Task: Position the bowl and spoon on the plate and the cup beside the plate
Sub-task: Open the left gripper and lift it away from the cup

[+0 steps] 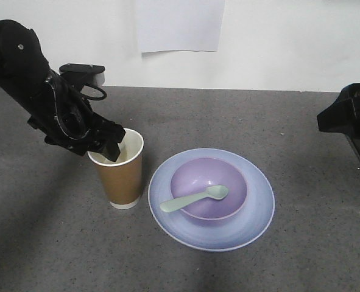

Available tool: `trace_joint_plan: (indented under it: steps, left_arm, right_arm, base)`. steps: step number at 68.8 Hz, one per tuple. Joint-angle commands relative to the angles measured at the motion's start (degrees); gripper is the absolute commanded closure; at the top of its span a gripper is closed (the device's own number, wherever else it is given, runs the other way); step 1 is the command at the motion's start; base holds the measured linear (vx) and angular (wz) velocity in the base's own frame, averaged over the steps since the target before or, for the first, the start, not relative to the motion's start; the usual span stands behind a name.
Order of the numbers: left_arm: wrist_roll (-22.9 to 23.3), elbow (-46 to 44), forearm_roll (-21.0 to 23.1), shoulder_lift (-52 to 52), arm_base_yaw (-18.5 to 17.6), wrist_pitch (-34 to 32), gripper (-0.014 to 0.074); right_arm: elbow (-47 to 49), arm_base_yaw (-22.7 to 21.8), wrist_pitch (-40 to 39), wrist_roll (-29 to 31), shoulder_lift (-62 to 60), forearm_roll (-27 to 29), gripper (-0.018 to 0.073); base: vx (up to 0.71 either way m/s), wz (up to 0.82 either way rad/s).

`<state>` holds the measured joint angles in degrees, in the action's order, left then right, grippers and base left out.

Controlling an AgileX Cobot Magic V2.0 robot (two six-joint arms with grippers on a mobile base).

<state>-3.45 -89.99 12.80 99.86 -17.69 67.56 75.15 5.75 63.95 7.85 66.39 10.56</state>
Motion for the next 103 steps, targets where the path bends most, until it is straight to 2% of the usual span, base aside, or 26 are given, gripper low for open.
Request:
trace_joint_plan:
  steps: [1,24,45,56,68,75,87,103]
  left_arm:
    - [0.3,-1.6,1.0,-5.2,-0.2,-2.4,0.0100]
    - [5.6,-1.6,-7.4,-14.1,-0.2,-2.9,0.0100]
    - [12.2,-0.3,-15.5,-23.0,-0.2,-5.7,0.0100]
    - [14.1,7.9,-17.0,-29.1,-0.2,-9.2,0.0100]
    - [16.4,19.2,-17.2,-37.2,-0.2,-17.0,0.0108]
    - [18.4,24.8,-19.1,-42.1,-0.2,-20.6,0.0111]
    - [22.4,33.1,-22.9,-50.3,-0.2,-23.7,0.0111]
    - [22.5,41.2,-25.0,-61.1,-0.2,-26.9,0.0111]
  right_arm:
    - [1.5,-0.3,-2.9,0.5,-0.9,0.4,-0.0028]
    - [1.5,-0.3,-3.2,0.5,-0.9,0.4,-0.0028]
    - [1.3,-0.3,-3.3,-1.5,-1.5,-2.4,-0.0028]
    - [1.3,-0.3,-4.2,-3.7,-3.9,-5.8,-0.0028]
    - [1.3,-0.3,-4.3,-5.1,-7.4,-8.2,-0.0028]
    - [0.6,-0.3,-5.0,-5.1,-9.2,-9.1,-0.0028]
    - [-9.8,-0.3,-12.1,-6.4,-15.6,-10.6,-0.0028]
    - [-23.7,-0.3,-19.1,-6.9,-26.0,-10.6,-0.0028]
  base:
    - [0.00,0.00]
    - [0.00,0.00]
    - [0.00,0.00]
    - [0.00,0.00]
    - [0.00,0.00]
    - [0.00,0.00]
    - [0.00,0.00]
    - [0.00,0.00]
